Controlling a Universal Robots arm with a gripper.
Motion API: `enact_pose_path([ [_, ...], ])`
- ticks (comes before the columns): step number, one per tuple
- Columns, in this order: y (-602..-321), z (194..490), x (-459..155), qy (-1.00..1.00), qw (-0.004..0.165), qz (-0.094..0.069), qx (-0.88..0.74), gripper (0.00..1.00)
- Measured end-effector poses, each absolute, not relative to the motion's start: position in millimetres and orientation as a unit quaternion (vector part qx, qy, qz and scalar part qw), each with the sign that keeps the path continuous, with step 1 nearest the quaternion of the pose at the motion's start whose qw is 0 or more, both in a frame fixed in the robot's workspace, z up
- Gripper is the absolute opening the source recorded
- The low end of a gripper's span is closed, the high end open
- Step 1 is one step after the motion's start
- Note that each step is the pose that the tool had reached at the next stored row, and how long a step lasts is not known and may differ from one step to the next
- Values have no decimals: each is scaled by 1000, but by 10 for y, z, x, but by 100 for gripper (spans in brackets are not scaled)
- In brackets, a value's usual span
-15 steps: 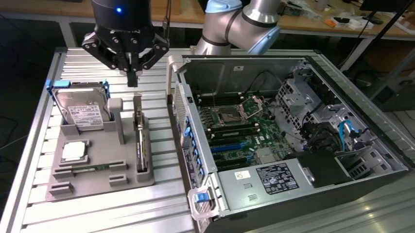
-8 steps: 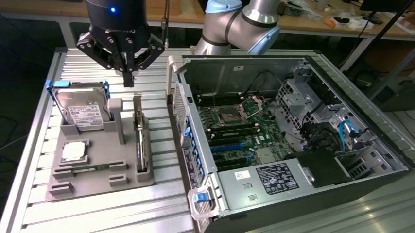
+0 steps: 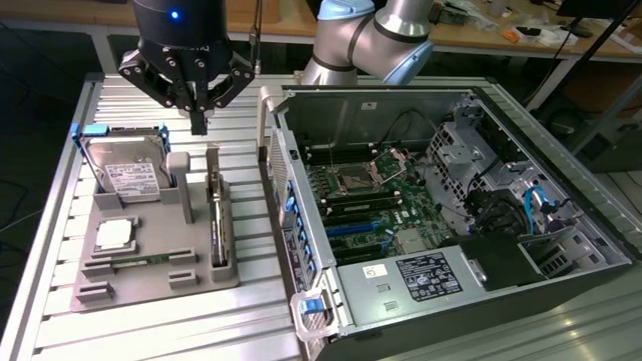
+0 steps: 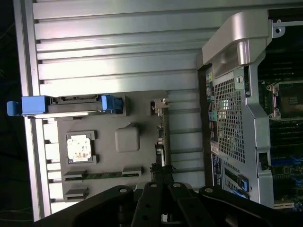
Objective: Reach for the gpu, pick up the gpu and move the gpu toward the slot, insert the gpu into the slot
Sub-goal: 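Pick up the gpu and move the gpu toward the slot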
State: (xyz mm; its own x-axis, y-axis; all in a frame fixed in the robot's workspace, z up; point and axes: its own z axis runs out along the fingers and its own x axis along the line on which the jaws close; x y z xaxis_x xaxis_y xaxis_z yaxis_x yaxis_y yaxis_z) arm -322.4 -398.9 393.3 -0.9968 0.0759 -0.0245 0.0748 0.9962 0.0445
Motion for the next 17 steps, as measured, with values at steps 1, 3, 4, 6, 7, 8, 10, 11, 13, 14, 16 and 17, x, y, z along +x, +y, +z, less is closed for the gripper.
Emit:
enact_pose_path([
  [1, -3989, 3933, -3224, 999, 13, 22, 38, 11],
  [3, -3989, 3933, -3224, 999, 13, 22, 38, 11],
  [4, -3989, 3933, -3224, 999, 13, 22, 38, 17],
  [6, -3989, 3933, -3224, 999, 13, 22, 38, 36],
  [7, -3995, 3933, -3225, 999, 13, 22, 38, 42],
  [8, -3997, 3931, -3225, 999, 13, 22, 36, 42],
  [10, -3999, 3920, -3223, 999, 13, 21, 30, 48],
  [11, -4000, 3912, -3223, 999, 13, 21, 27, 48],
  [13, -4001, 3891, -3220, 1000, 12, 17, 19, 48],
  [14, -4002, 3881, -3220, 1000, 12, 16, 16, 48],
  [16, -4012, 3864, -3220, 1000, 12, 13, 12, 48],
  [17, -4026, 3855, -3221, 1000, 12, 13, 11, 48],
])
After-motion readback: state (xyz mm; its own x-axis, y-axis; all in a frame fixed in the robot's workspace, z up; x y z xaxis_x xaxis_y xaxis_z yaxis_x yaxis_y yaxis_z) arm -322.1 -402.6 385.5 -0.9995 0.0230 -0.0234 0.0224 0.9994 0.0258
